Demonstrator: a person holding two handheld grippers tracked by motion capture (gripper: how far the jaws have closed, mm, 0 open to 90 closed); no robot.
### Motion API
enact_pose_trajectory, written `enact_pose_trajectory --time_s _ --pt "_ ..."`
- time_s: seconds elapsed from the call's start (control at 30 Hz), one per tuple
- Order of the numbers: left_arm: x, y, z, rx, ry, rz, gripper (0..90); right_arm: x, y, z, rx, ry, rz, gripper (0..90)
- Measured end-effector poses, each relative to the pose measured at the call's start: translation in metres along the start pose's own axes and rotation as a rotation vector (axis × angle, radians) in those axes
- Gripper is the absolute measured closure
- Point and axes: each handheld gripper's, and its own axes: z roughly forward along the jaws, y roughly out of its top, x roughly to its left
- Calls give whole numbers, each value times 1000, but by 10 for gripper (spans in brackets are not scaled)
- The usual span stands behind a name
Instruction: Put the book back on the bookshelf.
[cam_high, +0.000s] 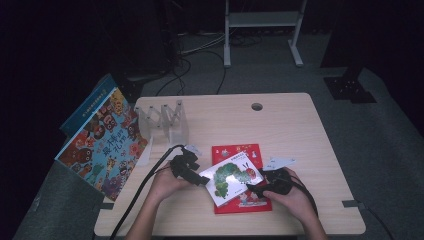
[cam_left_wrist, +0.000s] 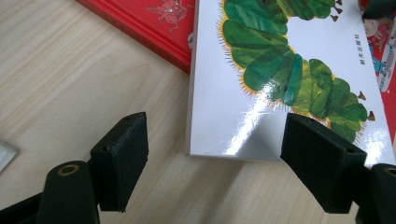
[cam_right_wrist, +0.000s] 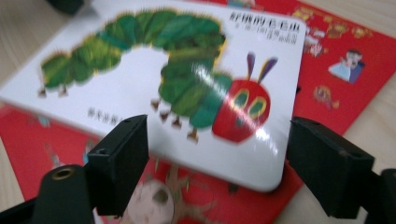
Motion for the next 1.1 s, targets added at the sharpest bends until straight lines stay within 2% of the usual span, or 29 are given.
enact_pose_trajectory --time_s 0.03,0.07,0.1,0.13,0.27,0.43,0.63,0.8,0.9,1.0,1.1 --pt "0 0 0 0 0 0 222 0 0 0 0 0 0 190" --pt "-1 0 2 6 -5 -6 222 4 -5 1 30 -30 -32 173" --pt "-1 0 2 6 -5 -6 218 4 -5 1 30 -30 -32 173" --pt "-1 0 4 -1 -16 -12 218 8 -7 2 14 -43 -39 169" --pt "-2 0 5 0 -21 -9 204 9 -7 2 15 -53 -38 168" --pt "0 -2 9 -3 -59 -26 172 18 -3 12 -3 -62 -65 158" --pt "0 -4 11 3 -65 -34 117 22 1 16 -2 -64 -55 156" --pt "0 -6 15 14 -90 -48 64 24 1 19 -13 -74 -53 135" --pt "0 -6 14 20 -86 -47 62 25 1 20 -17 -78 -51 135" --pt "1 -2 13 53 -82 -65 75 26 1 21 -18 -85 -40 135" --pt "4 -4 10 38 -92 -86 136 26 1 21 -20 -93 -39 123"
